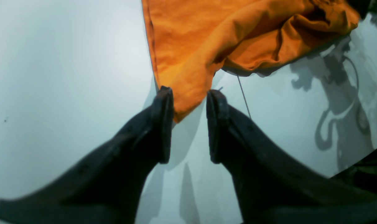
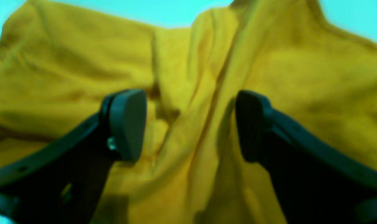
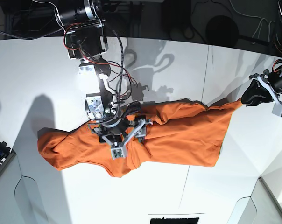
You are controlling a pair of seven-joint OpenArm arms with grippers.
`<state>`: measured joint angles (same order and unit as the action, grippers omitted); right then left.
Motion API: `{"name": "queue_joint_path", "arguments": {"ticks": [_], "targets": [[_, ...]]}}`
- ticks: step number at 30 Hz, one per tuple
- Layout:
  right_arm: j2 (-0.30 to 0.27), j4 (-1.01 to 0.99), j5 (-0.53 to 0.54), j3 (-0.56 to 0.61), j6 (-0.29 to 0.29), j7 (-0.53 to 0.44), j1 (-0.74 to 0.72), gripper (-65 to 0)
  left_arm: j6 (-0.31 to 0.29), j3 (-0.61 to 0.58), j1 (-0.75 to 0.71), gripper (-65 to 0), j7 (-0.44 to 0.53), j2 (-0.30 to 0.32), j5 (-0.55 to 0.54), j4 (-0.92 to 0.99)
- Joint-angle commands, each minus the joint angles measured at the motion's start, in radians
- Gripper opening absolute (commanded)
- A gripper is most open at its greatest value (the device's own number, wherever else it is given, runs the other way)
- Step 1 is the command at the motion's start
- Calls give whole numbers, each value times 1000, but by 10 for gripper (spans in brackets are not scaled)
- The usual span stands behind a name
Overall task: Layout the t-shirt on the table in an organized manner, then fold the t-shirt properly
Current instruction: 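Move the right gripper along the shirt and grasp a new edge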
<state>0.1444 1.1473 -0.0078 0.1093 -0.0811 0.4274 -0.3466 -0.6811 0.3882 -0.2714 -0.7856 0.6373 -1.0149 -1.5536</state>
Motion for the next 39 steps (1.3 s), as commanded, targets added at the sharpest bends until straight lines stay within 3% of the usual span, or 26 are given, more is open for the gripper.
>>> {"name": "queue_joint_path", "arguments": {"ticks": [1, 4, 7, 8, 17, 19, 24, 28, 32, 33, 36, 37, 39], "targets": [[5, 0, -9, 2, 16, -20, -24, -238, -17, 11, 8, -438, 19, 22, -21, -15], [5, -16, -39, 2, 68, -21, -24, -414, -17, 11, 8, -438, 27, 22, -21, -15], [6, 0, -74, 2, 70, -41, -24, -632, -17, 11, 8, -438, 26, 22, -19, -15], [6, 13, -86, 2, 71, -39, -24, -650, -17, 11, 8, -438, 26, 22, -17, -15], [6, 264, -109, 2, 71, 21, -22, -650, -17, 11, 8, -440, 30, 23, -10, -15], [6, 319, -109, 2, 71, 53, -22, -650, -17, 11, 8, -474, 30, 23, -13, -15], [6, 373, -109, 2, 71, 51, -22, -650, -17, 11, 4, -650, 20, 24, -49, -15], [5, 379, -114, 2, 71, 51, -22, -650, -17, 10, -18, -650, -44, 28, -171, -42], [5, 388, -158, 1, 71, 58, -21, -650, -17, 10, -40, -650, -42, 28, -171, -106], [3, 390, -161, 1, 71, 64, -21, -650, -17, 9, -45, -601, -42, 28, -167, -118], [-2, 392, -161, 1, 71, 68, -21, -650, -17, -28, -45, -278, -11, 27, -64, -126], [-8, 392, -161, 2, 71, 70, -21, -650, -17, -49, -45, -229, 43, 27, 2, -126], [-26, 392, -161, 1, 71, 80, -21, -650, -17, -96, -44, -224, 189, 28, 152, -126]]}}
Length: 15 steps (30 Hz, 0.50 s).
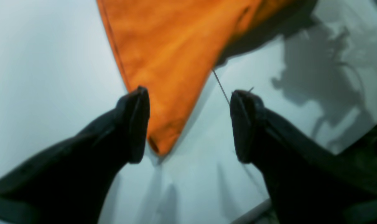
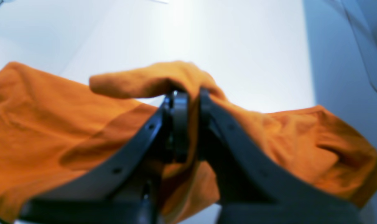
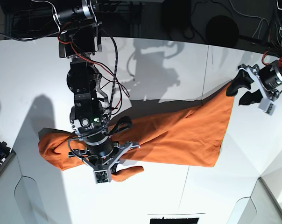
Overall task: Layout the t-shirt on the table in an organized manner, then fold the t-shirt properly
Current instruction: 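Move the right gripper along the shirt and grasp a new edge, then lift the shirt with both grippers and shake it out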
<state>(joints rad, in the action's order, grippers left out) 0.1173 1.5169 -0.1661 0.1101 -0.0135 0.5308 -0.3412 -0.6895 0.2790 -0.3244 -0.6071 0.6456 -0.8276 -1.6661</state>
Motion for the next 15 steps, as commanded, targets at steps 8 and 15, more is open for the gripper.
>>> {"name": "queue_joint_path", "arguments": {"ticks": [8, 15], "targets": [[-85, 109, -13, -2, 45, 20, 44, -650, 155, -231, 164, -225, 192, 14, 301, 60], [-95, 227, -13, -17, 44, 19, 156, -650, 181, -407, 333, -227, 193, 3, 401, 194]]}}
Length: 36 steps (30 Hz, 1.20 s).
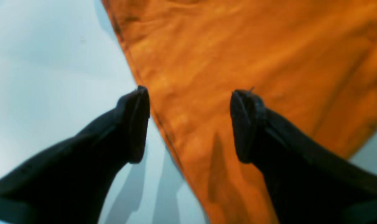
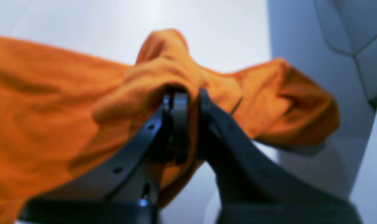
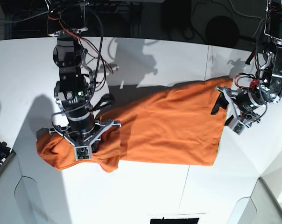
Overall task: Layout the t-shirt on the table in an organized manner, then fold the t-shirt properly
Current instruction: 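Lift the shirt with both grippers and shake it out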
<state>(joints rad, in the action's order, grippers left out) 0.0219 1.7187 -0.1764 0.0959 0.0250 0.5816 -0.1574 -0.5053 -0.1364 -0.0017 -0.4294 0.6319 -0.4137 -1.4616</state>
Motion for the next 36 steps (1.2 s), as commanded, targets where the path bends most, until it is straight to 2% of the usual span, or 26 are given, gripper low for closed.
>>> {"name": "queue_joint_path", "arguments": {"ticks": [1, 4, 5, 8, 9, 12, 15, 16, 20, 23, 26, 28, 31, 36], "targets": [[-2, 42, -3, -3, 6, -31, -19, -650, -3, -21, 19, -231, 15, 16, 2, 0], [-10, 95, -3, -10, 6, -26, -4, -650, 1, -90, 16, -238, 16, 16, 45, 6], [-11, 107, -3, -15, 6, -26, 0, -650, 6, -108, 14, -272, 14, 16, 58, 6], [-11, 129, 0, -37, 5, -21, 3, -650, 34, -130, 4, -506, 10, 16, 90, 6], [-11, 137, 0, -43, 5, -16, 3, -650, 45, -130, -1, -561, 10, 16, 90, 6], [-11, 169, 0, -63, 5, -4, 5, -650, 36, -130, -22, -645, -12, 16, 82, -5], [-11, 196, 0, -86, 5, -4, 5, -650, -59, -130, -71, -650, -48, 16, 50, -85], [-11, 206, 1, -93, 4, -4, 6, -650, -72, -130, -95, -650, -55, 16, 47, -135], [-11, 268, 1, -103, -6, -4, 5, -650, -76, -153, -203, -650, -87, 17, 47, -394], [-8, 309, 26, -103, -6, -6, 2, -650, -99, -215, -266, -650, -99, 22, 47, -586], [-8, 317, 61, -103, -6, -16, -15, -650, -139, -272, -290, -650, -104, 40, 47, -711], [-8, 315, 61, -103, -7, -16, -37, -650, -139, -278, -285, -650, -122, 46, 36, -758], [-3, 301, 68, -103, -54, -37, -89, -650, -138, -268, -249, -650, -125, 50, -14, -764], [22, 166, 137, -103, -148, -98, -229, -650, -112, -242, -192, -650, -130, 50, -19, -722]]}}
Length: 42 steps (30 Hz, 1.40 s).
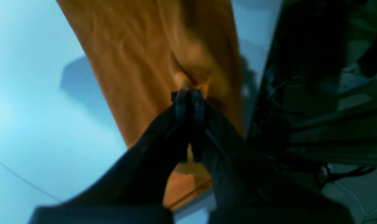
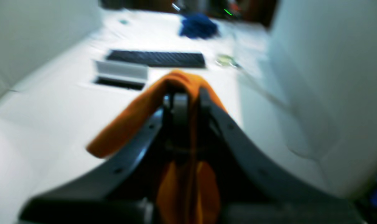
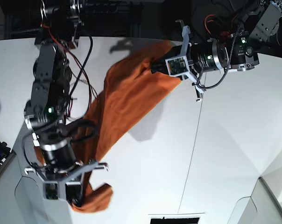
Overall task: Layout the t-shirt on the table in an organized manner, then fold the t-shirt properly
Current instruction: 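Lift the shirt with both grippers and shake it out, then stretch the shirt between both grippers, pulling them apart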
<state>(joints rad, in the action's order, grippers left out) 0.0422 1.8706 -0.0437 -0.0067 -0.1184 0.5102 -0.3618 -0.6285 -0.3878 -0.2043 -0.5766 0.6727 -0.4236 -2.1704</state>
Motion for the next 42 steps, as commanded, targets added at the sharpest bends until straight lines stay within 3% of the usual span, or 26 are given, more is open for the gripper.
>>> {"name": "queue_joint_path", "arguments": {"ticks": [1, 3, 5, 8, 10, 13, 18, 23, 28, 33, 37, 42], "targets": [[12, -44, 3, 2, -32, -49, -62, -650, 19, 18, 21, -650, 18, 9, -10, 6], [29, -192, 3, 2, -70, -85, -140, -650, 23, 41, 41, -650, 18, 9, -10, 54], [43, -377, 3, 2, -70, -122, -217, -632, 23, 64, 66, -650, 19, 9, -10, 113], [43, -660, 11, 9, -69, -148, -318, -186, 27, 90, 116, -650, 19, 9, -21, 215], [43, -784, 7, 11, -65, -132, -359, -193, 59, 95, 155, -650, 19, 10, -22, 280], [40, -792, 7, 11, -34, -103, -350, -194, 97, 96, 201, -650, 18, 10, -21, 351], [32, -572, 5, 10, 25, -21, -267, -194, 97, 96, 243, -650, 18, 10, -21, 403], [-14, -405, -25, -11, 66, 51, -155, -194, 107, 96, 278, -650, 19, 44, 0, 419], [-76, -405, -24, -89, 95, 4, -37, -194, 212, 96, 333, -650, 8, 99, 4, 448], [-98, -405, 32, -187, 93, -32, 41, -194, 278, 96, 391, -650, -4, 106, 42, 494], [-97, -443, 55, -215, 51, -50, 55, -194, 281, 96, 416, -650, -4, 106, 43, 502], [-97, -579, 71, -214, 51, -135, 52, -195, 281, 96, 420, -650, -15, 106, 43, 502]]}}
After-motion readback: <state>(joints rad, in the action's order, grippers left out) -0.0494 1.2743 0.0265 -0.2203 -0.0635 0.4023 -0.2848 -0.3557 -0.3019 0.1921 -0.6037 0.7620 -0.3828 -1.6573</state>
